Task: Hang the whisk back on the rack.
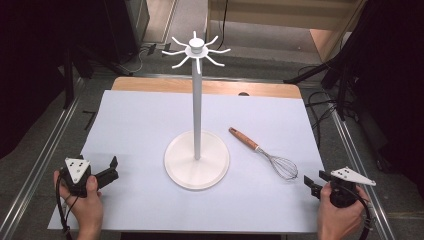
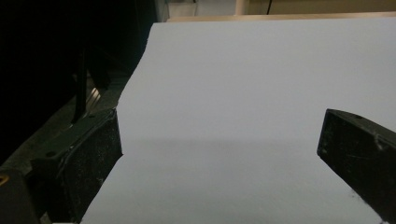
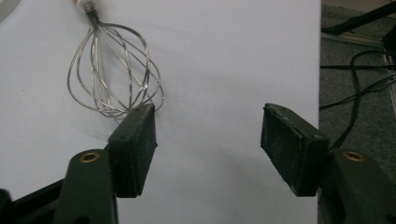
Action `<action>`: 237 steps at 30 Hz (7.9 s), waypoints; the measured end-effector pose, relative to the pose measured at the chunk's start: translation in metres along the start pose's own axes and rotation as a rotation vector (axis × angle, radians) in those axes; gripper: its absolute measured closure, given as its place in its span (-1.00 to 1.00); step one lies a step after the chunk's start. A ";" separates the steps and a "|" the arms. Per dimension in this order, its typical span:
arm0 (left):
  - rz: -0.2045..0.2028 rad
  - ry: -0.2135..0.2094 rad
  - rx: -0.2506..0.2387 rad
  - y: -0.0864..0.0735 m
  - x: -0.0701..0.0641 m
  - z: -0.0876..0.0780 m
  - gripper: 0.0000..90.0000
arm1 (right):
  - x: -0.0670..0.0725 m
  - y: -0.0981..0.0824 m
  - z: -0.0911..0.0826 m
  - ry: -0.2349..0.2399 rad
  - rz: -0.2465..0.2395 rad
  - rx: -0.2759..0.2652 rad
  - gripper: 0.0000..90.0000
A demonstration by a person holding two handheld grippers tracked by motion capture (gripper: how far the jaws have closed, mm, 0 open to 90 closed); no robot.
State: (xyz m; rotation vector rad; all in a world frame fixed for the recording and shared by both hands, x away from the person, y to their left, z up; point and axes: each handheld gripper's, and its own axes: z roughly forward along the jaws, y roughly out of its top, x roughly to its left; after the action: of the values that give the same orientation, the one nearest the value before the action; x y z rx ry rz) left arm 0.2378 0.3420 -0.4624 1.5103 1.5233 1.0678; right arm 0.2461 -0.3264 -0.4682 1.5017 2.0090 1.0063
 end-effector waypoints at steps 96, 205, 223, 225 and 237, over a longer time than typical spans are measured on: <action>0.031 -0.016 0.009 0.001 -0.003 0.001 -0.99 | 0.099 0.168 0.122 0.215 -0.430 0.562 0.34; 0.049 -0.023 0.032 0.001 -0.005 0.004 -0.99 | 0.107 0.197 0.099 0.167 -0.416 0.435 0.58; 0.052 -0.020 0.034 0.001 -0.005 0.004 -0.99 | 0.106 0.198 0.046 0.243 -0.335 0.086 0.58; 0.048 -0.017 0.032 0.001 -0.005 0.004 -0.99 | 0.104 0.198 0.043 0.265 -0.311 0.058 0.58; 0.049 -0.016 0.033 0.001 -0.006 0.004 -0.99 | 0.105 0.199 0.022 0.353 -0.253 -0.138 0.58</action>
State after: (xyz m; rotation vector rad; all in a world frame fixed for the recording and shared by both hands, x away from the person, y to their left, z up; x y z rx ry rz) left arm 0.2420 0.3365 -0.4632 1.5833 1.5064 1.0604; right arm 0.3535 -0.1915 -0.3223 1.0206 2.2413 1.3400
